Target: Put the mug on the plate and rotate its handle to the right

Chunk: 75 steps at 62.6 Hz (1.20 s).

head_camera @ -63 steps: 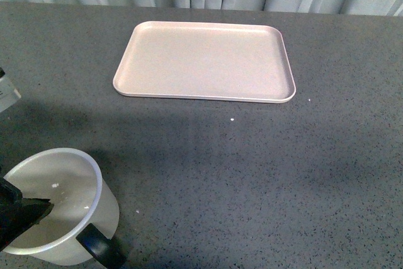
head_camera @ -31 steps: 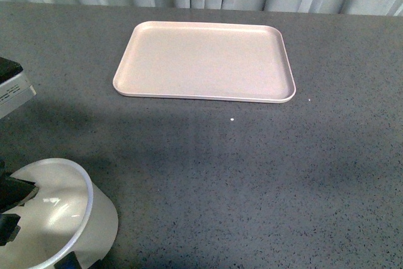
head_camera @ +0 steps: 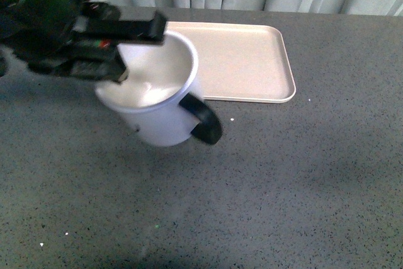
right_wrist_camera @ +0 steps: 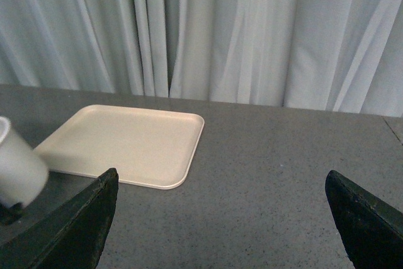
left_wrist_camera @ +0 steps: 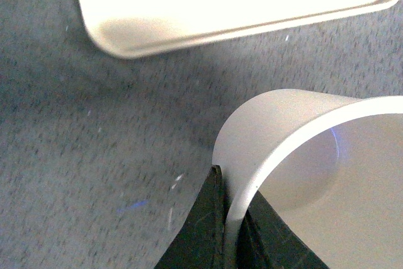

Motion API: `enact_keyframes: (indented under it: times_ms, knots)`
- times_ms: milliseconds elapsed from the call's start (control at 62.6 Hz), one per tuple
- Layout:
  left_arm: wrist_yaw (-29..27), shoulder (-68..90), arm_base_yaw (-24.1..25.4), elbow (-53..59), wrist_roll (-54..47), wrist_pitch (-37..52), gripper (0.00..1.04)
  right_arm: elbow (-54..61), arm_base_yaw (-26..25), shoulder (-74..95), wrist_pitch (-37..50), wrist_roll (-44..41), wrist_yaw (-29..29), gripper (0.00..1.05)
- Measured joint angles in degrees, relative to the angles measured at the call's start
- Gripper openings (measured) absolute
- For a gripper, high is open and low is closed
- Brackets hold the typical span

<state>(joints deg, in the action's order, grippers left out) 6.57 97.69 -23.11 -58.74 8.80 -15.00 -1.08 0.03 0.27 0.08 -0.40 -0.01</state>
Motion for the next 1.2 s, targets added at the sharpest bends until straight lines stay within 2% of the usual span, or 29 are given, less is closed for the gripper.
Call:
enact_keyframes:
  times_ms: [272,559,1198]
  knots:
    - [-3.7,16.3,-3.3,-21.3,1.5,-6.4,0.02,0.0,0.0,0.0,0.0,0.0,0.0,0.96]
    - [-6.5,29.4,-3.4,-38.4,1.3,-13.2,0.02,0.0,0.0,0.0,0.0,0.0,0.0,0.96]
    - [-8.6,37.5,-3.8,-49.6,-0.4,-18.1,0.02,0.0,0.0,0.0,0.0,0.0,0.0,0.96]
